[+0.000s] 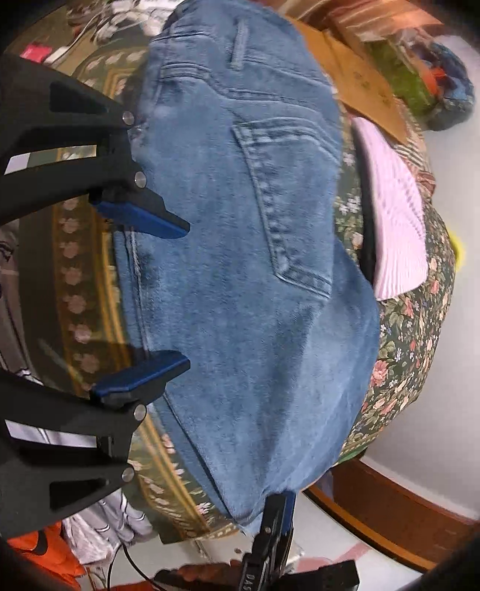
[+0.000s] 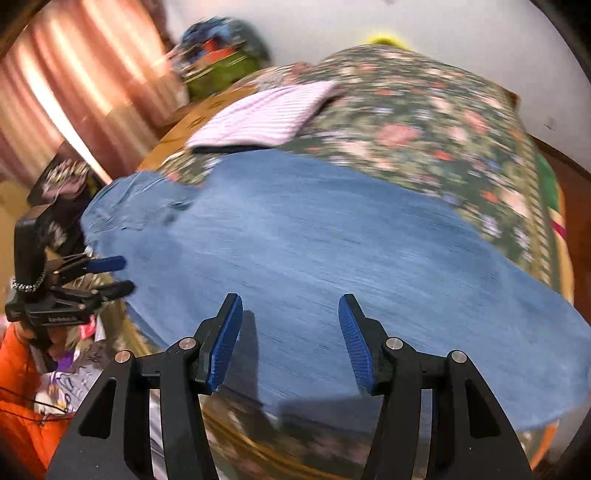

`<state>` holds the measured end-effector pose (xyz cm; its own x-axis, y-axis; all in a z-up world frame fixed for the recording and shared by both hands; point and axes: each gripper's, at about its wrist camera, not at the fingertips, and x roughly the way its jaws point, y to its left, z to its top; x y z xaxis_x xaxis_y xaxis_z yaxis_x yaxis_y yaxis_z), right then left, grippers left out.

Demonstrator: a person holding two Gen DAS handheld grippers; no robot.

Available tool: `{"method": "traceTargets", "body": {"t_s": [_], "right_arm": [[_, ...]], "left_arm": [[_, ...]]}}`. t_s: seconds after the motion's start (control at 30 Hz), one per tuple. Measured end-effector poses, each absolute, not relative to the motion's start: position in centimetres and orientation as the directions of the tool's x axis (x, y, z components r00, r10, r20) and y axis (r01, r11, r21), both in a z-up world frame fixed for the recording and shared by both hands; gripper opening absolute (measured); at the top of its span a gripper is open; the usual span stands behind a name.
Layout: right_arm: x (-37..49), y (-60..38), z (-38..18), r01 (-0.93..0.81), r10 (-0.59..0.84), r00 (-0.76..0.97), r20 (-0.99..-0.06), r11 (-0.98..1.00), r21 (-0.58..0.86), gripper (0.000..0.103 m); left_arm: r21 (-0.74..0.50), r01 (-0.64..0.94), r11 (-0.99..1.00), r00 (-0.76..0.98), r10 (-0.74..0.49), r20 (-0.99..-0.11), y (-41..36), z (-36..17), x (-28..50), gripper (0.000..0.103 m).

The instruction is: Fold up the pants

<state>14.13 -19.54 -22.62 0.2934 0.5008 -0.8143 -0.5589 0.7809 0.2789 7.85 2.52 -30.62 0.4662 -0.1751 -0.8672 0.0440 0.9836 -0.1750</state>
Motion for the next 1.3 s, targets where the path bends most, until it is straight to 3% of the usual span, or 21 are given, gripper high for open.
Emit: {"method": "traceTargets", "body": {"t_s": [0.2,0.47,0.9,1.13,1.3], "right_arm": [[12.8,-15.6,-23.2,-0.634,0.479,0.27,-0.835,0.741,0.221,0.059],[11.9,-15.8,-22.9,-0.661,0.438,0.268,-0.858,0.732,0.167,0.06],[17.4,-13.2,-18.1,-0.663,0.44,0.376,-0.816,0.742,0.095,0.067],[22.0,-9.5,-18.6,-0.711,0.451,0.389,-0.803,0.702,0.049,0.067],[26.7,-7.2,-21.1,-0.719,0.453,0.301,-0.839,0.686,0.113,0.067]], "left_arm": [[-0.221,0.033,0.975,0.475,-0.21,-0.855,3.5,-31.4,6.6,0.067],[-0.218,0.015,0.976,0.491,-0.197,-0.848,5.0,-30.6,5.0,0.066],[-0.096,-0.194,0.976,0.662,0.058,-0.747,15.4,-22.1,6.8,0.066],[-0.099,-0.314,0.944,0.621,0.126,-0.773,22.4,-23.3,11.5,0.066],[-0.154,-0.362,0.919,0.562,0.083,-0.823,26.3,-26.3,14.3,0.066]]}}
